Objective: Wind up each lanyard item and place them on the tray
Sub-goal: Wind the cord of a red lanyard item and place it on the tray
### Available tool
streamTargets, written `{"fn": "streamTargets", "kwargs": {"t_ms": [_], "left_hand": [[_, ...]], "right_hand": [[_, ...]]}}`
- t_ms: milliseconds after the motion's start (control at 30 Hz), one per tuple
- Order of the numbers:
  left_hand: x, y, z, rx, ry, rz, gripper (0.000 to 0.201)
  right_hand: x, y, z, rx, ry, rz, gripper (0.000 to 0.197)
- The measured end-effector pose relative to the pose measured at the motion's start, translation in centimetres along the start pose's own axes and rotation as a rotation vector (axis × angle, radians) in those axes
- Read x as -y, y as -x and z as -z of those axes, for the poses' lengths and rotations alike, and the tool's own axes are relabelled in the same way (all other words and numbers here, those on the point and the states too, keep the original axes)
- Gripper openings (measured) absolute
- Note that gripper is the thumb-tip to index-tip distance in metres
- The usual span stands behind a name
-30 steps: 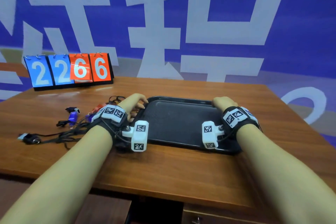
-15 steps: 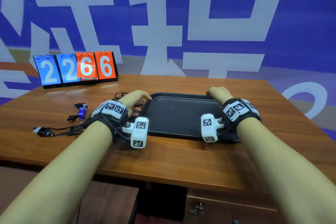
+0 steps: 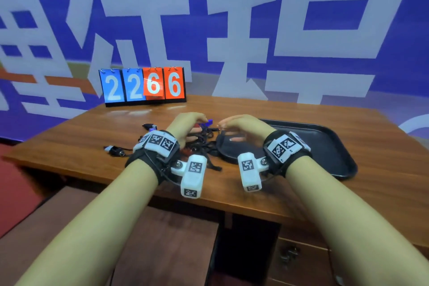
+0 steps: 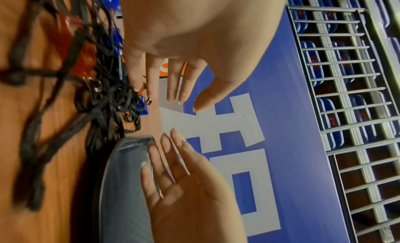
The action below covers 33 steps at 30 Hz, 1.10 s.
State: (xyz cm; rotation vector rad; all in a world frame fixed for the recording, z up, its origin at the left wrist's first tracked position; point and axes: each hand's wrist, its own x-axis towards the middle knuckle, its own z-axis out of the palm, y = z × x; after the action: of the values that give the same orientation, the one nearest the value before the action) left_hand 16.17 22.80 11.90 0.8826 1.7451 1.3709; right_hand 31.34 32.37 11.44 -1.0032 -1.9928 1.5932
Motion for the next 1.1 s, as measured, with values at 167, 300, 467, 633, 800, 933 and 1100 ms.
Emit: {"fn": "streamTargets", "kwargs": {"t_ms": [167, 300, 467, 633, 800, 933, 1100], "left_hand": [[0.9, -0.5, 3.3, -0.063, 0.041, -0.019, 0.029], [1.5, -1.1, 5.0, -0.061, 0.058, -0.014, 0.029], [2.1, -2.3, 6.5, -0.106, 0.074, -0.024, 0.029], [3.4, -2.9, 7.1, -0.112, 0.071, 0.031, 0.029], [4.2, -3.4, 7.2, -0.14, 0.064, 0.054, 0.031], [4.4, -3.4, 7.5, -0.151, 0.072, 0.049, 0.029], [4.5, -3.5, 7.5, -0.148, 0.06, 0.056, 0.027]], "right_hand": [[0.4, -1.6, -2.4, 0.095, 0.196, 0.036, 0.024], [1.4, -2.7, -4.9, 0.273, 0.401, 0.077, 0.022], [2.8, -4.9, -8.0, 0.203, 0.701, 0.182, 0.015], [2.1, -6.6, -9.6, 0.231, 0.931, 0.188, 0.021], [1.5, -7.1, -9.6, 0.308, 0.861, 0.143, 0.025], [1.8, -7.1, -9.7, 0.368, 0.832, 0.17, 0.03], [1.4, -7.3, -10.5, 0.418, 0.868, 0.192, 0.026]]}}
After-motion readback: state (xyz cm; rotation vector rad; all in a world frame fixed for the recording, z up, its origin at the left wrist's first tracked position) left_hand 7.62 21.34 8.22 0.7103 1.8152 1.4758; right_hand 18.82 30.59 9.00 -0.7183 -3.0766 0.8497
